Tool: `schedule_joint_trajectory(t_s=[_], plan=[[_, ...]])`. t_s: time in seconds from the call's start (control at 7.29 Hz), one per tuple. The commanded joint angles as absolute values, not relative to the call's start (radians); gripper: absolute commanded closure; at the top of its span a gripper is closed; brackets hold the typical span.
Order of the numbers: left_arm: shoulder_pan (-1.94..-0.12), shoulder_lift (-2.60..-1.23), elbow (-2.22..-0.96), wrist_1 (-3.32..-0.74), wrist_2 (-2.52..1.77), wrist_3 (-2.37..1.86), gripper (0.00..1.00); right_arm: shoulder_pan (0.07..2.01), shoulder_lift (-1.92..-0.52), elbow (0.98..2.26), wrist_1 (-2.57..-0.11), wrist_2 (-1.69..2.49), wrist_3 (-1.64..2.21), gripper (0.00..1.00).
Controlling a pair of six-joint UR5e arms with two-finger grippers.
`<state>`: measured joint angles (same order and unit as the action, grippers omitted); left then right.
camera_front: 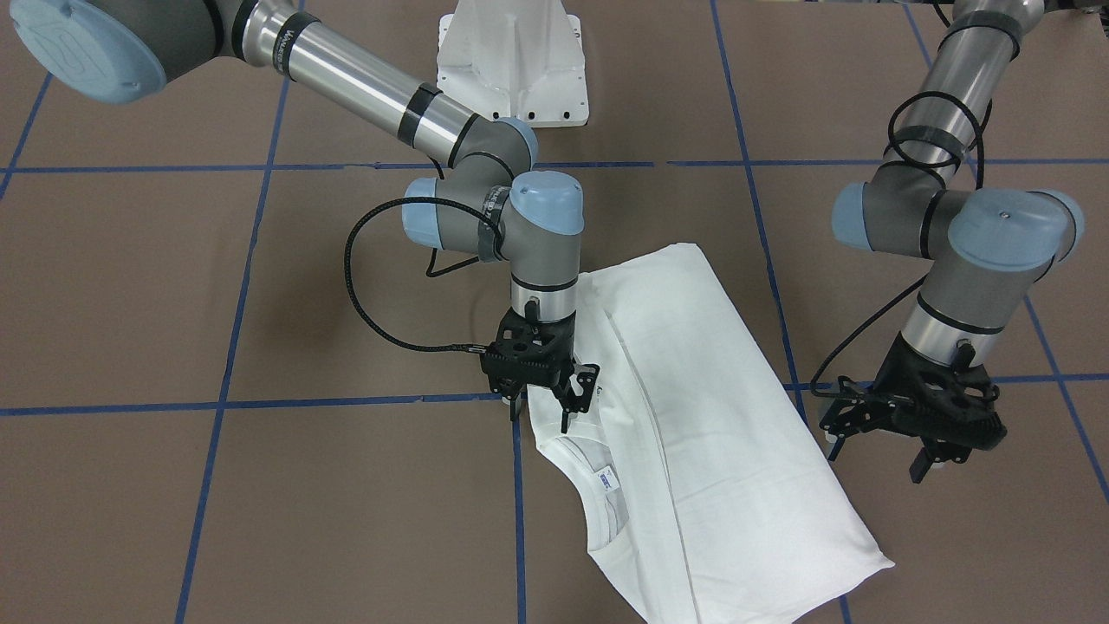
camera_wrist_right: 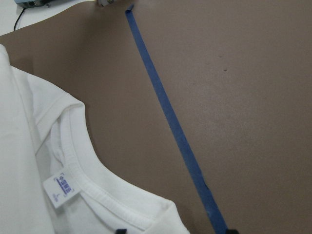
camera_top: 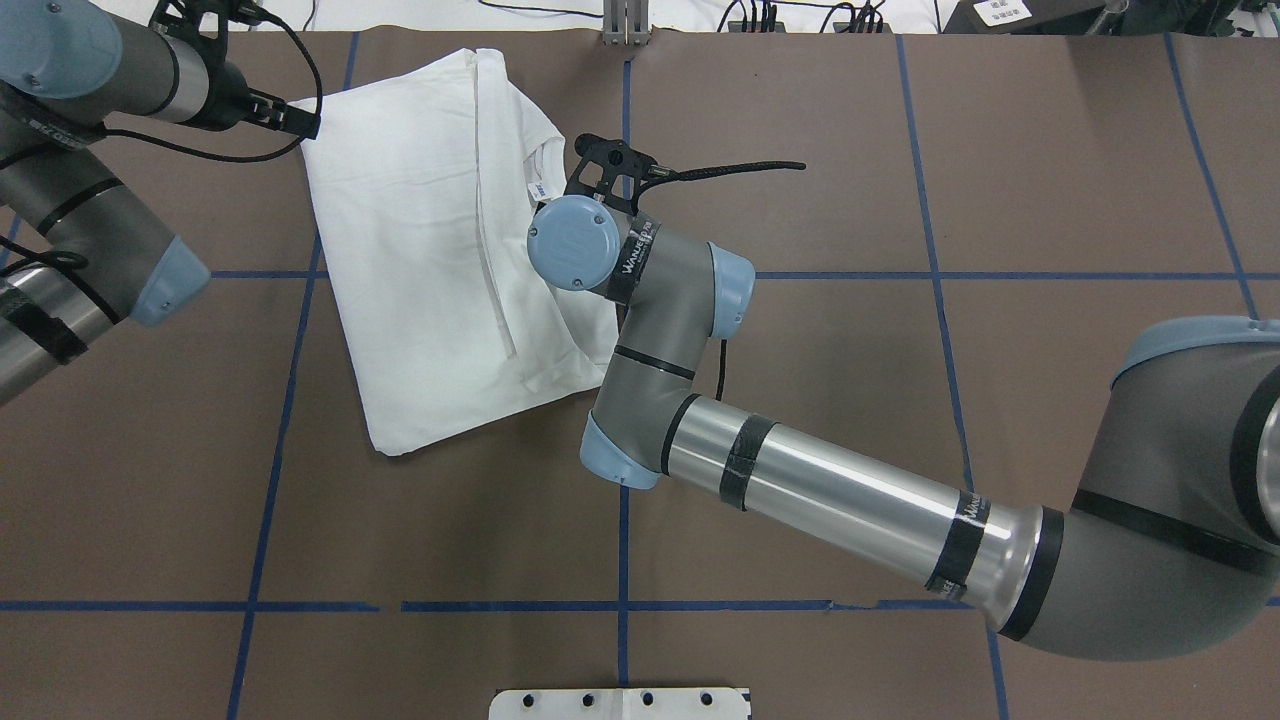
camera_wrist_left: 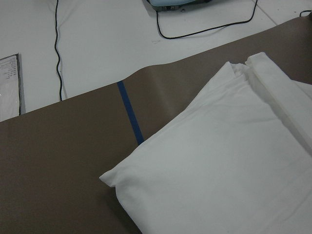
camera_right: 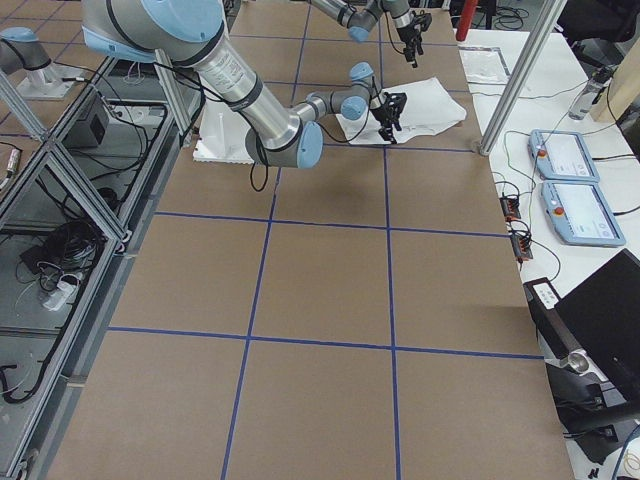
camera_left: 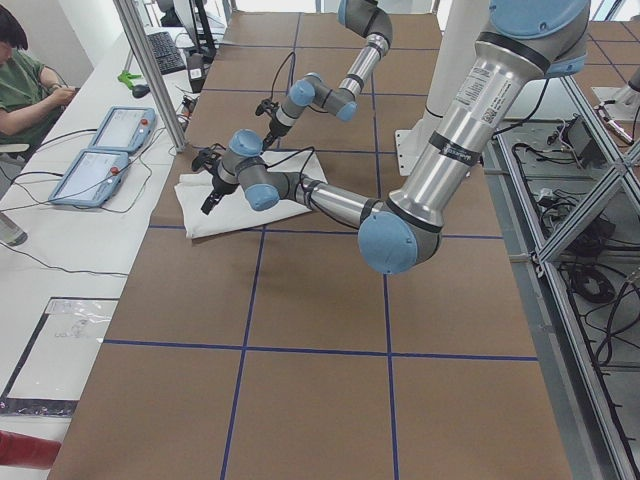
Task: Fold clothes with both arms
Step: 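Push the folded shirt with the right gripper to straighten it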
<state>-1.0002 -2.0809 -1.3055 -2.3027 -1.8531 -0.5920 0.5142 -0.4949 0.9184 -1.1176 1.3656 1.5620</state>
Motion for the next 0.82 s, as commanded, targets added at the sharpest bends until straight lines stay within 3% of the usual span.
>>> schedule_joint_trajectory(t_s=[0.0,0.41,0.55,0.69], plan=[[-1.0,-2.082,-1.305,-2.303,-1.853,-0.592,0.0,0.508,-0.488,0.897,-1.115,1.364,1.546,0.33],[-1.0,-2.08,-1.305,-2.301,-1.853,-0.591,0.0,0.497,-0.488,0.891,-1.115,1.355,1.545,0.37],[-1.0,-2.08,-1.304,-2.301,-1.853,-0.591,0.0,0.495,-0.488,0.891,-1.115,1.353,1.546,0.47],[-1.0,-2.071,-1.305,-2.302,-1.855,-0.591,0.0,0.495,-0.485,0.891,-1.115,1.354,1.546,0.8]])
